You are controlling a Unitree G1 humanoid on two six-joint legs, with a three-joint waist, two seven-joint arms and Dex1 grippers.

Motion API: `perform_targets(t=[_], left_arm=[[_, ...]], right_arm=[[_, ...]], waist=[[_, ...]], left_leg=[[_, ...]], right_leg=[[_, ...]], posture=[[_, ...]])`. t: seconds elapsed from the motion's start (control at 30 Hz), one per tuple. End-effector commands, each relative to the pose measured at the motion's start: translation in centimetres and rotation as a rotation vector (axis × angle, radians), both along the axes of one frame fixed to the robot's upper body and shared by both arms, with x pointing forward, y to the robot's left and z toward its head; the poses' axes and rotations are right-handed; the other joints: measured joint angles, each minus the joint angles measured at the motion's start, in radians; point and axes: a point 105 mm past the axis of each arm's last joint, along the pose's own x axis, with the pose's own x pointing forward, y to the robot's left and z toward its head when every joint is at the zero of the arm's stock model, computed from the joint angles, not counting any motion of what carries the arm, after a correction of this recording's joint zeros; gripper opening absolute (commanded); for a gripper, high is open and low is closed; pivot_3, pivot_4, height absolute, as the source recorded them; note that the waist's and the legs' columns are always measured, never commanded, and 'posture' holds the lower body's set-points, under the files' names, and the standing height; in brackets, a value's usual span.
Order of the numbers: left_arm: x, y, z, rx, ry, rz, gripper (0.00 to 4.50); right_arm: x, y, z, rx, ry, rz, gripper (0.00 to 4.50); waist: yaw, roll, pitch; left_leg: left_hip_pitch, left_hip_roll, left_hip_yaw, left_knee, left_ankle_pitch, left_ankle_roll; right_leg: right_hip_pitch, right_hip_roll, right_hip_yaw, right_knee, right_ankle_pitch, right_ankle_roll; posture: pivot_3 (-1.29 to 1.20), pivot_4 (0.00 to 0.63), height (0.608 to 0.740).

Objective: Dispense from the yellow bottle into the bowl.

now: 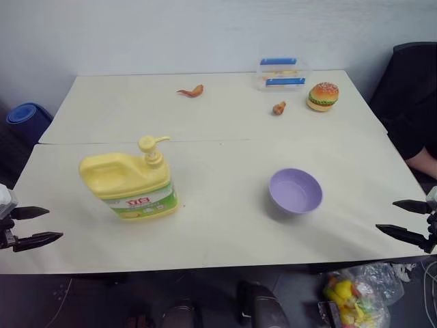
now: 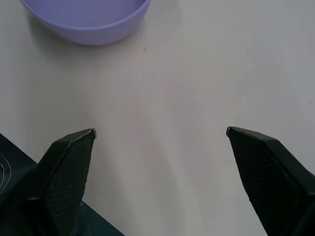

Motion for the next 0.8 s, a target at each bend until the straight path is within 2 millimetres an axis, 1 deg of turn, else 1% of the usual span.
perform_targets(t=[0.03, 0.17, 0.23, 0.3, 0.4, 0.43, 0.5, 0.53, 0.57, 0.6, 0.67, 0.7, 0.77, 0.8], left_arm=[[0.2, 0.5, 0.6, 0.020, -0.027, 0.022, 4.50], [0.6, 0.3, 0.5, -0.009, -0.041, 0.034, 4.50], [1.2, 0.0, 1.3, -0.043, -0.077, 0.043, 4.50], [2.1, -0.2, 2.7, -0.076, -0.135, 0.053, 4.50], [2.9, -1.7, 6.6, -0.170, -0.209, -0.010, 4.50], [3.2, -2.7, 8.4, -0.206, -0.241, -0.059, 4.50], [3.3, -6.1, 13.2, -0.277, -0.302, -0.205, 4.50], [3.2, -7.8, 14.8, -0.301, -0.311, -0.273, 4.50], [2.8, -10.3, 16.5, -0.312, -0.319, -0.382, 4.50], [2.4, -12.3, 17.5, -0.313, -0.319, -0.467, 4.50], [1.2, -16.9, 19.2, -0.315, -0.315, -0.669, 4.50], [0.6, -18.9, 19.5, -0.319, -0.298, -0.760, 4.50], [-0.6, -21.6, 19.2, -0.307, -0.241, -0.902, 4.50], [-1.0, -22.7, 18.5, -0.271, -0.206, -0.970, 4.50]], right_arm=[[-0.1, -0.1, 0.5, 0.005, -0.031, -0.006, 4.44], [-0.1, 0.0, 0.3, 0.020, -0.024, -0.012, 4.44], [-0.2, 0.4, 0.6, 0.057, -0.017, -0.005, 4.44], [-0.3, 1.0, 1.1, 0.075, -0.024, 0.010, 4.44], [0.0, 2.4, 2.7, 0.081, -0.066, 0.049, 4.44], [0.0, 3.4, 3.4, 0.083, -0.080, 0.082, 4.44], [0.1, 5.9, 4.8, 0.077, -0.107, 0.165, 4.44], [0.2, 6.9, 5.2, 0.071, -0.116, 0.198, 4.44], [0.2, 8.4, 5.5, 0.054, -0.118, 0.248, 4.44], [0.3, 9.5, 5.6, 0.038, -0.119, 0.287, 4.44], [0.5, 12.1, 5.4, 0.001, -0.113, 0.361, 4.44], [0.7, 13.1, 5.2, -0.012, -0.111, 0.384, 4.44], [1.2, 14.7, 4.6, -0.026, -0.106, 0.409, 4.44], [1.5, 15.5, 4.1, -0.034, -0.102, 0.423, 4.44]], waist=[[0.000, 0.000, 0.000], [0.001, 0.000, 0.000], [0.002, 0.000, 0.000], [0.004, 0.000, 0.000], [0.003, -0.001, 0.000], [0.003, -0.001, 0.000], [0.003, -0.004, 0.000], [0.004, -0.006, 0.000], [0.005, -0.008, 0.000], [0.005, -0.008, 0.000], [0.004, -0.006, -0.001], [0.005, -0.006, -0.001], [0.004, -0.006, -0.001], [0.004, -0.006, -0.001]], left_leg=[[0.000, 0.000, 0.000, 0.000, 0.000, 0.000], [0.000, 0.000, 0.000, 0.000, 0.000, 0.000], [0.000, 0.000, 0.000, 0.001, 0.000, 0.000], [0.000, 0.000, 0.000, 0.002, 0.000, 0.000], [-0.003, 0.000, 0.000, 0.006, 0.000, 0.000], [-0.004, 0.000, -0.001, 0.008, -0.001, 0.001], [-0.005, 0.000, -0.003, 0.011, -0.001, 0.001], [-0.006, 0.001, -0.005, 0.013, -0.002, 0.001], [-0.006, 0.001, -0.006, 0.014, -0.002, 0.000], [-0.006, 0.001, -0.007, 0.015, -0.002, 0.001], [-0.006, -0.001, -0.007, 0.015, -0.003, 0.002], [-0.005, -0.002, -0.007, 0.015, -0.003, 0.002], [-0.005, -0.002, -0.007, 0.015, -0.003, 0.002], [-0.005, -0.002, -0.007, 0.016, -0.003, 0.002]], right_leg=[[0.000, 0.000, 0.000, 0.000, 0.000, 0.000], [0.000, 0.000, 0.000, 0.000, 0.000, 0.000], [0.000, 0.000, 0.000, 0.000, 0.000, 0.000], [0.000, 0.000, 0.000, 0.001, 0.000, 0.000], [0.001, 0.000, -0.002, 0.002, 0.000, 0.001], [0.001, 0.000, -0.002, 0.003, 0.000, 0.001], [0.001, 0.000, -0.002, 0.003, 0.001, 0.001], [0.001, 0.001, -0.003, 0.004, 0.001, 0.001], [0.002, 0.001, -0.004, 0.007, 0.001, 0.001], [0.003, 0.002, -0.004, 0.009, 0.001, 0.001], [0.004, 0.002, -0.003, 0.009, 0.001, 0.002], [0.004, 0.002, -0.003, 0.008, 0.001, 0.002], [0.005, 0.003, -0.003, 0.008, 0.001, 0.002], [0.005, 0.004, -0.002, 0.009, 0.001, 0.002]], posture=[[0.00, 0.150, 0.740], [0.00, 0.150, 0.740], [0.00, 0.150, 0.740], [0.00, 0.150, 0.740], [0.00, 0.150, 0.740], [0.00, 0.150, 0.740], [0.00, 0.150, 0.740], [0.00, 0.150, 0.740], [0.00, 0.150, 0.740], [0.00, 0.150, 0.740], [0.00, 0.150, 0.740], [0.00, 0.150, 0.740], [0.00, 0.150, 0.740], [0.00, 0.150, 0.740]])
